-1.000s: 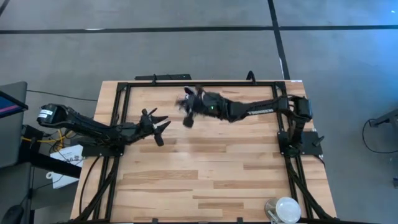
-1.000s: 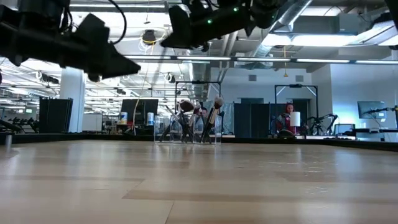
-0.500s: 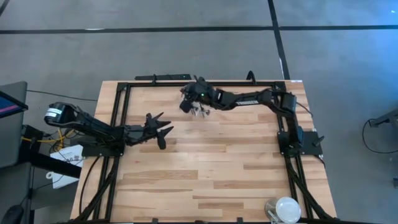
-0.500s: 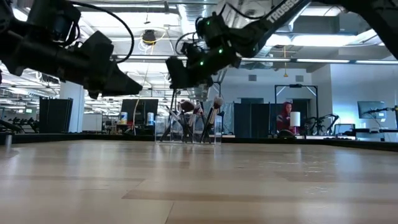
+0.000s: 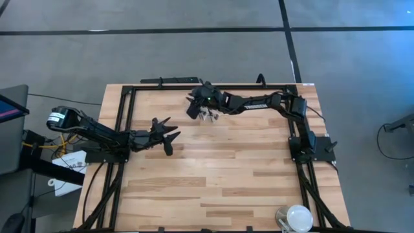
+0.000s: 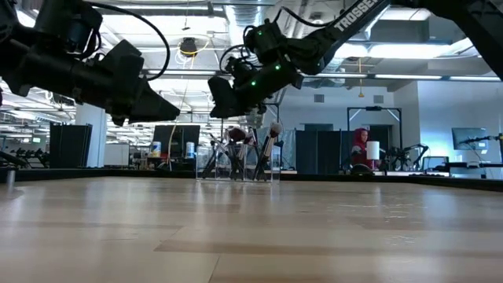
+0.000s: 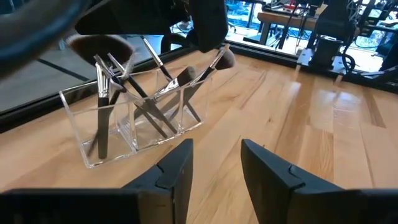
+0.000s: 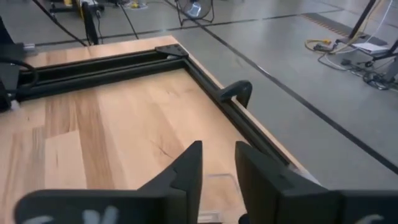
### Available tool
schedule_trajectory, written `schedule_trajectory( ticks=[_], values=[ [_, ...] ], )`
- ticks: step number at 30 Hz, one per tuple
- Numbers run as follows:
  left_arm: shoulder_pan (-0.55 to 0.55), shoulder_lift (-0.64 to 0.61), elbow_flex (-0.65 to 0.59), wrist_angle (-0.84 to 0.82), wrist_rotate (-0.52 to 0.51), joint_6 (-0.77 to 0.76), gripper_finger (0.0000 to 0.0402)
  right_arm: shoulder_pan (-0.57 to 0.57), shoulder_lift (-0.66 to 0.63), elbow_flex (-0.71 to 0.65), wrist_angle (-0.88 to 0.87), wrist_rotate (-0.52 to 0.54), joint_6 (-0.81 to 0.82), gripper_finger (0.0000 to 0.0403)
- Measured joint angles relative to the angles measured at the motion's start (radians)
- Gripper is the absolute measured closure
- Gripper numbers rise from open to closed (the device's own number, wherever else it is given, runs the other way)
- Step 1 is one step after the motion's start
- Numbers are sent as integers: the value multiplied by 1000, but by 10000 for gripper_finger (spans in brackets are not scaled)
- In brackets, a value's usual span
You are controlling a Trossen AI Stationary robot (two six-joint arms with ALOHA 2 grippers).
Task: Sort items
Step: Put the liner brush into the transparent organizer, then return to Home Position
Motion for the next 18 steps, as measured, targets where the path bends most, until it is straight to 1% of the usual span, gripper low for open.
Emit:
schedule_trajectory(
  ticks=[4, 8, 10, 11, 13, 14, 16, 18],
  values=[
    [0, -17, 0, 4, 0, 1, 273, 21, -1, 65, -108, 1, 0, 294],
    [-5, -111, 0, -1, -1, 83, 295, 62, -79, 169, -416, 6, -24, 280],
    [-13, -185, 0, -1, -1, 119, 318, 87, -149, 203, -592, 49, -15, 281],
    [-15, -231, 0, -15, -1, 133, 334, 100, -186, 210, -619, 79, -8, 285],
    [-30, -326, 0, -34, -3, 168, 371, 125, -270, 199, -692, 131, -28, 295],
    [-37, -377, 0, -57, -5, 190, 385, 136, -314, 189, -697, 149, -40, 301],
    [-55, -474, 0, -107, -11, 223, 394, 166, -411, 146, -706, 174, -58, 314],
    [-76, -573, 0, -178, -34, 228, 394, 199, -516, 71, -693, 175, -75, 325]
  ],
)
